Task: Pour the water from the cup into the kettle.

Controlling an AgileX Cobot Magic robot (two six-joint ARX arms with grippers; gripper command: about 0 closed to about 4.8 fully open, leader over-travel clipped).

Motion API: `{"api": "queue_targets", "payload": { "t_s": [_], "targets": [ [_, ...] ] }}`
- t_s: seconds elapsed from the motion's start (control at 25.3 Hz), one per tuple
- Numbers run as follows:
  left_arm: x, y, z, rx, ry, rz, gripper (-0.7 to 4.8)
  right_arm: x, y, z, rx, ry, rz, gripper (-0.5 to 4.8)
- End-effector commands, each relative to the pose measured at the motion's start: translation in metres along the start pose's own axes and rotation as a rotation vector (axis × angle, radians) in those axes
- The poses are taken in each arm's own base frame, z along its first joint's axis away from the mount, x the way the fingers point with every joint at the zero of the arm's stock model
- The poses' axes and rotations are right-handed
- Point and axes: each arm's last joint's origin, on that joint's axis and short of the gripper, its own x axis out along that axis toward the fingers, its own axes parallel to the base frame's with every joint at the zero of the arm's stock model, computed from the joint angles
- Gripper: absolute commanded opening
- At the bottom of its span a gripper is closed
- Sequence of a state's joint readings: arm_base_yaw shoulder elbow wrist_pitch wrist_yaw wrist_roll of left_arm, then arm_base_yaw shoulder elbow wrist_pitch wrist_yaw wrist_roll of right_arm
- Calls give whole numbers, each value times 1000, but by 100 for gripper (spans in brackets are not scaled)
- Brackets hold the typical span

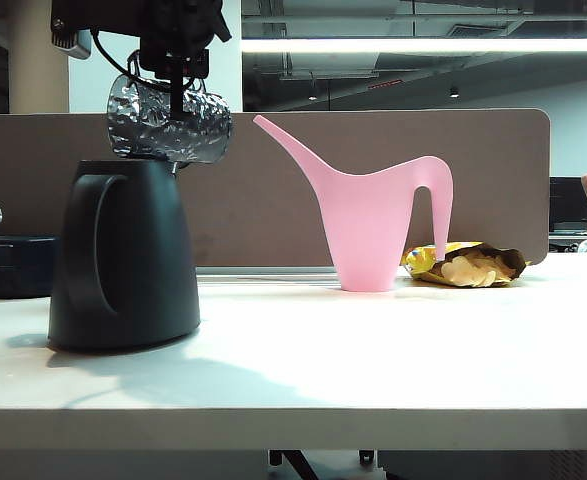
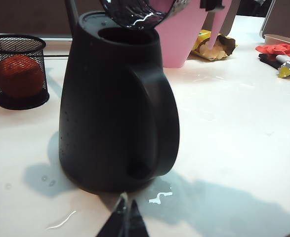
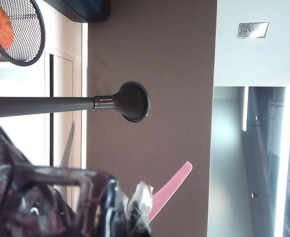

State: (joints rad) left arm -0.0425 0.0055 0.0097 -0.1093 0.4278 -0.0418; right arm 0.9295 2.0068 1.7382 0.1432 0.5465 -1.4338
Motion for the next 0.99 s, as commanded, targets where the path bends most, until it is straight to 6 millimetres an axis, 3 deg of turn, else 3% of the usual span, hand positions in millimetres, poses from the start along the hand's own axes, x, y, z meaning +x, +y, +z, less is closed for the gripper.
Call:
{"api": "queue_targets", "payload": {
  "t_s": [0.04, 0.28, 0.63, 0.71, 0.99],
  "targets": [
    [0, 0, 2, 6, -13, -7, -5, -3, -5, 3, 15, -5, -27, -6],
    [0, 0, 2, 6, -13, -7, -5, -6, -27, 4, 76, 19, -79, -6],
    [0, 0, 2, 7, -15, -7, -5, -17, -86, -5, 303, 33, -174, -6],
    [0, 0, 2, 7, -15, -6, -5, -22, -97, -14, 406, 42, -174, -6],
    [0, 0, 3, 10, -22, -4, -5, -39, -127, -71, 736, 150, -152, -6]
  ]
}}
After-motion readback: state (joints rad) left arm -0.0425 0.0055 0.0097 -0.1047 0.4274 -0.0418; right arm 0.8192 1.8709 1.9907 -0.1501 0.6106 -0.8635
